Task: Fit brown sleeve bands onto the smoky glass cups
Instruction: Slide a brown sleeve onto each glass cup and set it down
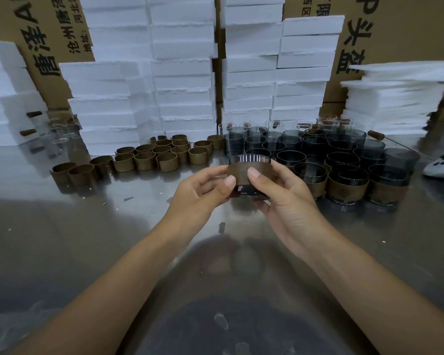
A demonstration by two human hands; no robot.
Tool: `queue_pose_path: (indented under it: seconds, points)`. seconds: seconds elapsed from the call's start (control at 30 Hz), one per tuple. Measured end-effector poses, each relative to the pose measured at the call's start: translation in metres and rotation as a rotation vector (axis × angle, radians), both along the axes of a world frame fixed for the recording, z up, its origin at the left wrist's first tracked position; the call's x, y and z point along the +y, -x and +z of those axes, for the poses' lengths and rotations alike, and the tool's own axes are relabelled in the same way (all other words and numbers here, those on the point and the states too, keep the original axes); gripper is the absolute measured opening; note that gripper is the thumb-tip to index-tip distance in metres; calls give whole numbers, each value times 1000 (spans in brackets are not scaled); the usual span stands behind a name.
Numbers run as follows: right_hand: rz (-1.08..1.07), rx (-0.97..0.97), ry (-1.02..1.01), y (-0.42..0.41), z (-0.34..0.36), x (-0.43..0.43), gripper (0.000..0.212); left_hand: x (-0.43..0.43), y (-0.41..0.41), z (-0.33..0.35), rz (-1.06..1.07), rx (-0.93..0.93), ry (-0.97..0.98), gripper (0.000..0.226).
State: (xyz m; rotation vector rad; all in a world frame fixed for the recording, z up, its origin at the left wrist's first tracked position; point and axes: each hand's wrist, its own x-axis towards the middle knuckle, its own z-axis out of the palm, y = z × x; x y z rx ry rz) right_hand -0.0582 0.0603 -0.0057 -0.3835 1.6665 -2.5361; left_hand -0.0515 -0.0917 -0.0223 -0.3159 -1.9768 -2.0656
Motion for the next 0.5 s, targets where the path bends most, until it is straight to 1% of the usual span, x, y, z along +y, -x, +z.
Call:
queue_pose_path:
  seconds: [0.13,0.2,0.3,0.4,0.5]
  points:
    - [-13,2,-36,2,-3,-1,73,-3,3,-3,1,8,-18,37]
    - [-66,-2,-90,4,-6,-1,70,-3,3,-4,-4,25,10,38]
    - [-170,67,-291,4,-10,-1,58,-1,4,-8,-35,16,84,44]
    - [-238,103,-425,9,-13,3,61,-1,4,-10,-64,-13,127,48]
    - [-312,184,-642,17,-13,10,63,-2,5,-9,-26,-35,155,46]
